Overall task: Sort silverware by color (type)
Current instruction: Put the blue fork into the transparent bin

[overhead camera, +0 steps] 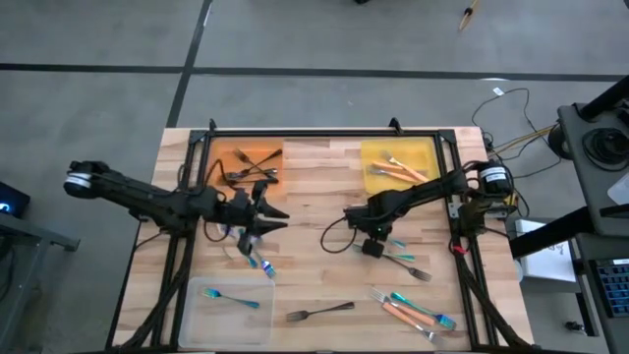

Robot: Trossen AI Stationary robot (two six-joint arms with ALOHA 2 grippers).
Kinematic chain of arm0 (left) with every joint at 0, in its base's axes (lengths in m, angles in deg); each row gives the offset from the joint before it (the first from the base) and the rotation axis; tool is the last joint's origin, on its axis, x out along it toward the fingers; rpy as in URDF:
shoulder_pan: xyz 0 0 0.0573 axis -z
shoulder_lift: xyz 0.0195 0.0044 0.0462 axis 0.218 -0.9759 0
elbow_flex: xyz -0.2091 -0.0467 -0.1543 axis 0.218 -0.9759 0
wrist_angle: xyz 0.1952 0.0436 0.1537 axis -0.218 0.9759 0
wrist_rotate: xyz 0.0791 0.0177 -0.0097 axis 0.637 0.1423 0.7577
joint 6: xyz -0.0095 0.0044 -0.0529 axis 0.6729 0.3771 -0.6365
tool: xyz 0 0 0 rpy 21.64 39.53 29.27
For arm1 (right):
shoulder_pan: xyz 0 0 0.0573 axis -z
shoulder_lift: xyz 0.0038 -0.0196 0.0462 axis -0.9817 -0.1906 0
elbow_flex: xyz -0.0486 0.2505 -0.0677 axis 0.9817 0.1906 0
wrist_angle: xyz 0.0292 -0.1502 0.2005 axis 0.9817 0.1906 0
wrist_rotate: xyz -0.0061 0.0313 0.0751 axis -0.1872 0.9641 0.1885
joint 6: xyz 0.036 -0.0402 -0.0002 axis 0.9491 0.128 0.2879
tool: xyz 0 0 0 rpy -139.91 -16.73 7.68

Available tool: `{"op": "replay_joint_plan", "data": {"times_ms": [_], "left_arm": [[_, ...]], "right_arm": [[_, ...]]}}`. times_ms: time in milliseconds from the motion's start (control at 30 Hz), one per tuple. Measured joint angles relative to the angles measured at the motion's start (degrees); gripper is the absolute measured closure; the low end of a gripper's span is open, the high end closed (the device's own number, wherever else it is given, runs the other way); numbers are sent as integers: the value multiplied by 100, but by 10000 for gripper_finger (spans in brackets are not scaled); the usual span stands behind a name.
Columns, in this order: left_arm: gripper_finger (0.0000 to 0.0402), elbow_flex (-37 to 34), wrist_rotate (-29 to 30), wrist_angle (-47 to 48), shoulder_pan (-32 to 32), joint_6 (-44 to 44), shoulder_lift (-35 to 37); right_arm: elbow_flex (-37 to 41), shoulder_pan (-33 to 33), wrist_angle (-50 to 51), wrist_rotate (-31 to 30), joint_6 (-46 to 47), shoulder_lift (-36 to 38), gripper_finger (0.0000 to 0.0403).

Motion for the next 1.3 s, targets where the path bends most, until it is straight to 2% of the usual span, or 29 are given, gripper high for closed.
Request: {"op": "replay_joint_plan", "data": {"times_ms": [100,200,300,433,500,567,633,733,800,867,1000,1100,1300], "left_arm": [[326,-59,126,202,98,-10,240],[326,-106,652,779,215,-163,540],[326,-146,1633,1377,394,-234,839],[326,-322,3314,2221,658,-482,1174],[326,-561,4012,2267,758,-759,1272],[326,-917,4365,1846,794,-958,1297],[326,-1366,4376,894,796,-925,1243],[326,-2004,4259,-1171,792,-401,999],[326,-2331,4247,-2321,788,-37,784],[326,-2528,4245,-2936,757,50,586],[321,-2465,4067,-3035,705,-83,186],[300,-2186,4050,-3023,699,126,-97],[231,-1427,4116,-2491,663,761,-552]], "right_arm": [[-102,22,-56,-674,-23,77,393],[-232,45,-7,-1069,2,279,394],[-369,9,-50,-1272,0,513,394],[-562,12,-108,-1919,107,811,394],[-673,-21,-304,-2284,107,952,394],[-738,-70,-674,-2617,99,1041,394],[-757,-132,-1280,-3004,-63,1115,394],[-760,-238,-2482,-3435,-584,1153,394],[-761,-317,-3387,-3468,-1053,1091,394],[-761,-403,-4307,-3459,-1558,983,394],[-824,-485,-5436,-3454,-2331,715,394],[-1023,-454,-5465,-3463,-2415,480,394],[-1503,-415,-5499,-3461,-2607,-9,394]]}}
